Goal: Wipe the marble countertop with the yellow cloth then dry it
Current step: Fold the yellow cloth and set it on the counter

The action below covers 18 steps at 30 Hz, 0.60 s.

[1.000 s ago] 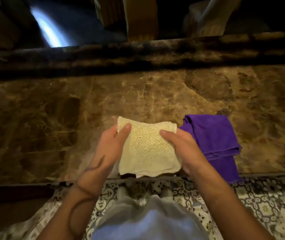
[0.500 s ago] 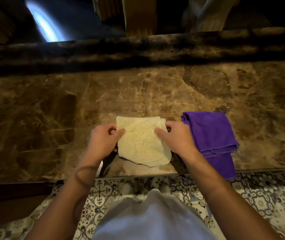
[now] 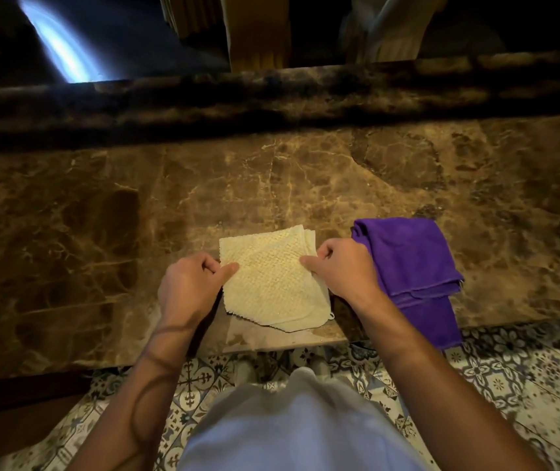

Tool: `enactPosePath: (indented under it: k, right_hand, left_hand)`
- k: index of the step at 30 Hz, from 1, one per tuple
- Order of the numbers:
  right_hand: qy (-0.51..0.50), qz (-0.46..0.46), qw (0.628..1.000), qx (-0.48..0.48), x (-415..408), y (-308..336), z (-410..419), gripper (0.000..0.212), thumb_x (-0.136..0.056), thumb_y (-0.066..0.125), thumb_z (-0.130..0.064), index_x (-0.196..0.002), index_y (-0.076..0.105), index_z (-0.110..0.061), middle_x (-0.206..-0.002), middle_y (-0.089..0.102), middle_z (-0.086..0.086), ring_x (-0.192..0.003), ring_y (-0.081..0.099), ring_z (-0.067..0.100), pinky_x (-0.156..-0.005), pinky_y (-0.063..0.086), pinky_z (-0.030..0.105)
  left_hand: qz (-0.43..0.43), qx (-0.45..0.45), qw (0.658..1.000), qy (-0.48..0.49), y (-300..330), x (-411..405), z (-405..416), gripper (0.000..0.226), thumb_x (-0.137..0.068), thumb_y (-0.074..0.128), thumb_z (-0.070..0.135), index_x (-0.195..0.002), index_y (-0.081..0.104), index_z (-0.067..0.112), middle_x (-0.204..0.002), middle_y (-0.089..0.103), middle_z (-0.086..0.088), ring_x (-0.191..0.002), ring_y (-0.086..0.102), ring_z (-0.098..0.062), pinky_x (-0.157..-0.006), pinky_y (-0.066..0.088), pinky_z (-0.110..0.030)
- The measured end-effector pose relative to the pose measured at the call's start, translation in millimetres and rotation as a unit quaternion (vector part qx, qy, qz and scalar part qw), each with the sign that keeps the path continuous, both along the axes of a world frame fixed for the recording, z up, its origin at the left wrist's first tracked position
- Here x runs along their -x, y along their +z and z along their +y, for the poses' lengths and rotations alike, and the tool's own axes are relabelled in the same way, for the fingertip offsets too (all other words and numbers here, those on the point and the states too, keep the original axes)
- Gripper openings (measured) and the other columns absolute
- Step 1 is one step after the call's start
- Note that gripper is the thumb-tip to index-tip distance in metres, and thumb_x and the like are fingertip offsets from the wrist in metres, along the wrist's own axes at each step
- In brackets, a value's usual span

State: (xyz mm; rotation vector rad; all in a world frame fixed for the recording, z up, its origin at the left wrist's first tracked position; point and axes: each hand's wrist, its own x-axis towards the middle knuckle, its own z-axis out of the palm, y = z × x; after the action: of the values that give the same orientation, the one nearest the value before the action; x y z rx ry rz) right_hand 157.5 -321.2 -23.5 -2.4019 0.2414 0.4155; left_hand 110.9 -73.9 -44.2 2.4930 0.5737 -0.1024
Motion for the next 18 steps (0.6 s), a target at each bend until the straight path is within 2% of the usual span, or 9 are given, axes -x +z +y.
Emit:
enactPosePath:
  k: [4, 6, 7, 9, 11, 13, 14, 16, 18]
  right_hand:
    - [0.017, 0.013, 1.0, -0.006, 0, 9, -1, 0.038, -0.085, 0.079, -0.044, -0.069, 0.06, -0.015, -0.071, 0.07, 0.005, -0.07, 0.069, 0.026, -0.067, 0.058, 0.043]
    - [0.042, 0.013, 0.999, -0.017, 3, 17, -5, 0.041, -0.087, 0.075, -0.05, -0.075, 0.066, -0.011, -0.074, 0.074, 0.007, -0.069, 0.072, 0.027, -0.067, 0.061, 0.046]
    - [0.051, 0.001, 0.999, -0.016, 4, 23, -10, 0.04, -0.087, 0.072, -0.055, -0.079, 0.07, -0.016, -0.072, 0.074, 0.002, -0.068, 0.072, 0.022, -0.066, 0.062, 0.045]
    - [0.033, -0.05, 0.998, 0.007, 6, 35, -28, 0.037, -0.085, 0.063, -0.065, -0.084, 0.073, -0.03, -0.069, 0.07, -0.013, -0.07, 0.068, 0.01, -0.066, 0.059, 0.038]
    - [-0.02, -0.108, 0.993, 0.038, 6, 45, -56, 0.038, -0.081, 0.058, -0.068, -0.089, 0.073, -0.035, -0.071, 0.068, -0.019, -0.077, 0.067, 0.01, -0.07, 0.056, 0.034]
    - [-0.062, -0.14, 0.985, 0.077, 5, 47, -90, 0.04, -0.086, 0.06, -0.064, -0.1, 0.076, -0.03, -0.088, 0.073, -0.014, -0.091, 0.07, 0.019, -0.078, 0.054, 0.036]
    - [-0.07, -0.145, 0.981, 0.104, 3, 44, -107, 0.042, -0.089, 0.061, -0.062, -0.106, 0.076, -0.027, -0.1, 0.074, -0.005, -0.101, 0.068, 0.025, -0.083, 0.053, 0.038]
    - [-0.076, -0.123, 0.976, 0.161, 0, 36, -137, 0.048, -0.092, 0.06, -0.06, -0.115, 0.074, -0.02, -0.119, 0.071, 0.009, -0.114, 0.062, 0.035, -0.089, 0.049, 0.04]
    - [-0.076, -0.078, 0.975, 0.196, -1, 27, -159, 0.059, -0.091, 0.056, -0.066, -0.12, 0.072, -0.018, -0.124, 0.069, 0.015, -0.117, 0.059, 0.039, -0.09, 0.048, 0.041]
  left_hand:
    - [0.034, 0.015, 0.999, -0.001, 4, -6, 3, 0.037, -0.081, 0.078, 0.06, -0.071, 0.067, 0.026, -0.07, 0.069, 0.006, -0.072, 0.068, -0.018, -0.067, 0.06, -0.036]
    - [0.053, 0.002, 0.998, -0.019, 8, -7, 3, 0.039, -0.081, 0.075, 0.064, -0.074, 0.067, 0.026, -0.071, 0.069, 0.006, -0.072, 0.068, -0.019, -0.064, 0.058, -0.035]
    - [0.054, -0.022, 0.998, -0.024, 12, -6, 3, 0.04, -0.082, 0.072, 0.067, -0.077, 0.065, 0.028, -0.074, 0.068, 0.008, -0.073, 0.067, -0.018, -0.061, 0.055, -0.033]
    - [0.007, -0.078, 0.997, -0.024, 21, -5, -2, 0.037, -0.085, 0.066, 0.07, -0.09, 0.061, 0.034, -0.085, 0.063, 0.011, -0.077, 0.063, -0.014, -0.058, 0.049, -0.029]
    - [-0.069, -0.088, 0.993, -0.033, 30, -5, -17, 0.039, -0.089, 0.06, 0.067, -0.104, 0.064, 0.031, -0.093, 0.062, 0.009, -0.083, 0.062, -0.013, -0.058, 0.046, -0.029]
    - [-0.111, -0.105, 0.985, -0.077, 39, -6, -45, 0.049, -0.093, 0.053, 0.065, -0.114, 0.068, 0.024, -0.1, 0.066, 0.005, -0.09, 0.061, -0.014, -0.06, 0.043, -0.027]
    - [-0.12, -0.122, 0.979, -0.106, 41, -8, -62, 0.051, -0.094, 0.051, 0.065, -0.117, 0.069, 0.022, -0.105, 0.068, 0.002, -0.096, 0.06, -0.016, -0.063, 0.044, -0.028]
    - [-0.126, -0.152, 0.967, -0.163, 45, -11, -99, 0.052, -0.096, 0.05, 0.065, -0.119, 0.07, 0.023, -0.115, 0.069, -0.002, -0.107, 0.061, -0.02, -0.071, 0.051, -0.033]
    - [-0.121, -0.165, 0.955, -0.214, 46, -17, -135, 0.055, -0.096, 0.048, 0.068, -0.111, 0.074, 0.022, -0.11, 0.068, -0.001, -0.108, 0.061, -0.022, -0.073, 0.052, -0.035]
